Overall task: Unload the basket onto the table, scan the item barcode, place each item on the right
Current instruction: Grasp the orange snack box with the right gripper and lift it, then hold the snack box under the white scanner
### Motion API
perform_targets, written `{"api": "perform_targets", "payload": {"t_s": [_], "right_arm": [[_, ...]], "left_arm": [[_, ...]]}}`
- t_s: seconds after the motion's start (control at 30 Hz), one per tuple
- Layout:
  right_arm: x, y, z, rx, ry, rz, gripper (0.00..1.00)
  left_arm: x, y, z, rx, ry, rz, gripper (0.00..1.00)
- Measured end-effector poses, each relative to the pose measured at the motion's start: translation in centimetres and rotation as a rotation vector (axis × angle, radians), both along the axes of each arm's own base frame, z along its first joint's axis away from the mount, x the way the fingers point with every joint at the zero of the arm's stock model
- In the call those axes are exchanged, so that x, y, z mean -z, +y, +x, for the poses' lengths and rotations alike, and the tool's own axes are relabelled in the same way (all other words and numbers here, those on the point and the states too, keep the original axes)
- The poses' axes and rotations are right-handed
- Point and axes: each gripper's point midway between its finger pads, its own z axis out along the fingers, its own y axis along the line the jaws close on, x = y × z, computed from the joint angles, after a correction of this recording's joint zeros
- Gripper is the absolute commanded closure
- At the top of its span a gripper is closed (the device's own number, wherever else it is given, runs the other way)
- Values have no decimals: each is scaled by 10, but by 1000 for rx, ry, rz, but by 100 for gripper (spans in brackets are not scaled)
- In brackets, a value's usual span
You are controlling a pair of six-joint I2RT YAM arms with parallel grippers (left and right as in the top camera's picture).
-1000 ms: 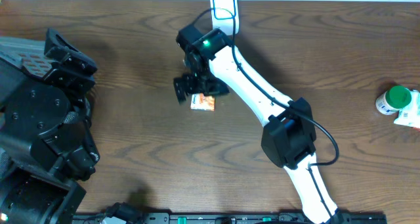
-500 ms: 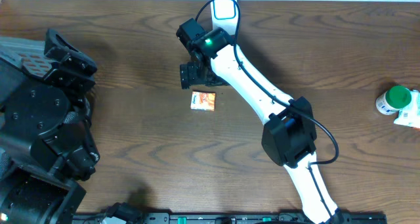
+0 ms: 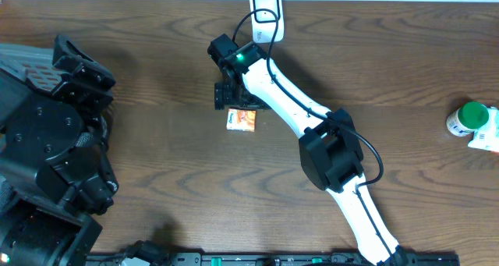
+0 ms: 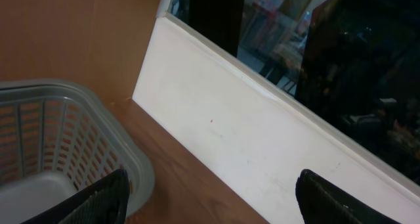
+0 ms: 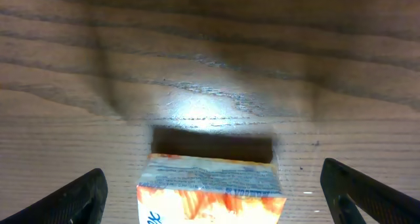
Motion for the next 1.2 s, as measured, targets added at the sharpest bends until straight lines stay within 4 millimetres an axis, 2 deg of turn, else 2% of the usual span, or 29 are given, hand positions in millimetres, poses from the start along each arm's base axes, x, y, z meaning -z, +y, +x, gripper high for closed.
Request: {"api": "perform_targets", "payload": {"t_s": [0.2,0.5,0.57,0.73,1.0,1.2], "right_arm": [[5,-1,-1,0,10,-6,1],[28,0,-10,-4,63,-24,2],[28,0,-10,-5,65,-25,6],[28,-2,-16,-4,93,-25,24],[28,-4,-24,3,139,-16,28],[26,-13,-15,3,148,6,34]], "left_arm": [[0,0,0,0,0,0,18],[0,0,0,0,0,0,18],[0,0,0,0,0,0,18],[0,0,0,0,0,0,19],[0,0,0,0,0,0,19],[0,0,0,0,0,0,19]]}}
